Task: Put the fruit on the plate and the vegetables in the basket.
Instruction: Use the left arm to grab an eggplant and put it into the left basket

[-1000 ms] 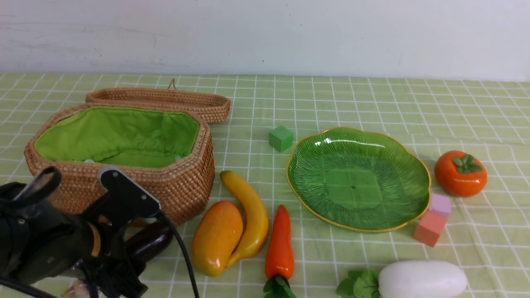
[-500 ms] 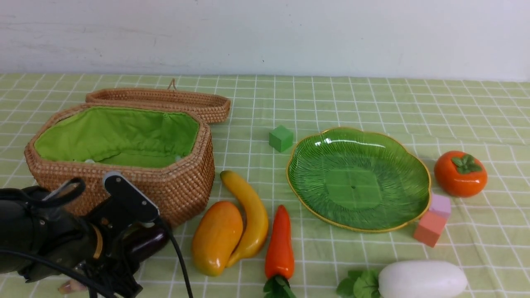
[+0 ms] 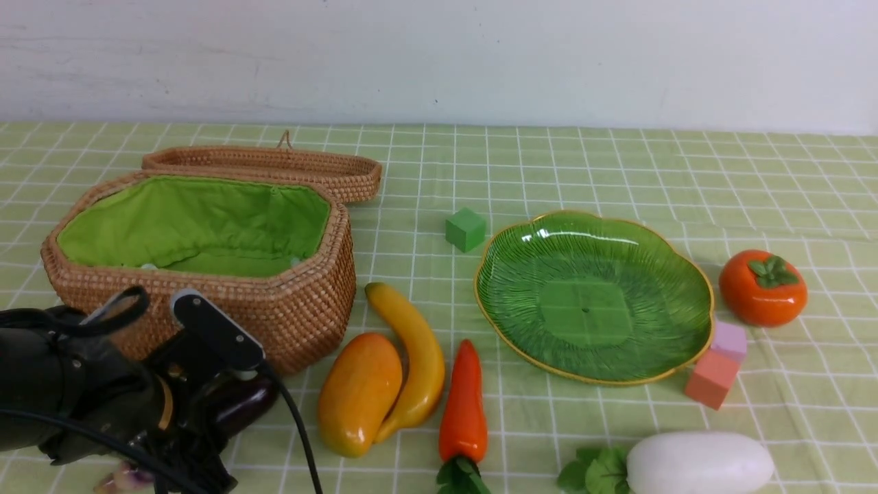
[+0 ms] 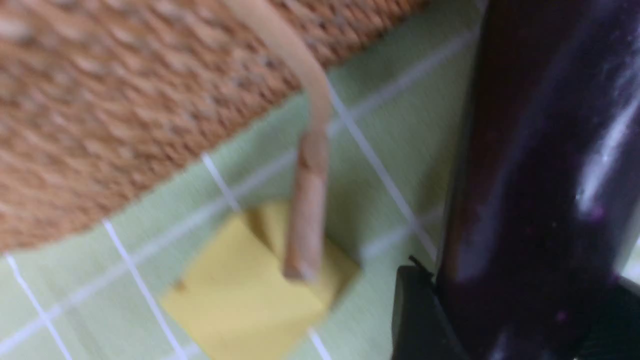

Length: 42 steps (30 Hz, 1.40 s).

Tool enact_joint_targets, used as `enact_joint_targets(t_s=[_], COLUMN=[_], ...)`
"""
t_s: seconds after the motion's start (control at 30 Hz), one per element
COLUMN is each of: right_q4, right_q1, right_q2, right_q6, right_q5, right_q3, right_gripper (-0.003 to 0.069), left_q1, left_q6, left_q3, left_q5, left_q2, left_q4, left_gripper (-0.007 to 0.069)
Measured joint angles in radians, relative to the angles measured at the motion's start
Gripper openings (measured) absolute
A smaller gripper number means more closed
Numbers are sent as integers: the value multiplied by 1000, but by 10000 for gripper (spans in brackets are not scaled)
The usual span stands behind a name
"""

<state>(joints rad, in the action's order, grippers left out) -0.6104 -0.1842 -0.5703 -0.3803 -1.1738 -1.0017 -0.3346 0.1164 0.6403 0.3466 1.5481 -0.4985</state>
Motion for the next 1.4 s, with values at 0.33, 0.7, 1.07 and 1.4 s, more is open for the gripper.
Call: enact_joint_targets(t_s=[0.33,0.7,1.07,1.4], right_q4=[0,-81,-383,-390], right_q1=[0,0,0,0], right_q2=[0,0,-48,-48], right_q6=[-3,-116,-387,-396], right_q5=[1,168,237,176], right_q3=[0,0,0,0], right_gripper=[192,191,193,197], left_q1=[-152,-257,-16,127], left_q6=[-39,-65,-71,-72], left_q3=[-2,119,319,388], left_q5=[216,249,57,-32], left_q2=[-175,-537,-268,-70], left_q4=[42,-38,-312,-511], left_gripper=[361,361,361,361])
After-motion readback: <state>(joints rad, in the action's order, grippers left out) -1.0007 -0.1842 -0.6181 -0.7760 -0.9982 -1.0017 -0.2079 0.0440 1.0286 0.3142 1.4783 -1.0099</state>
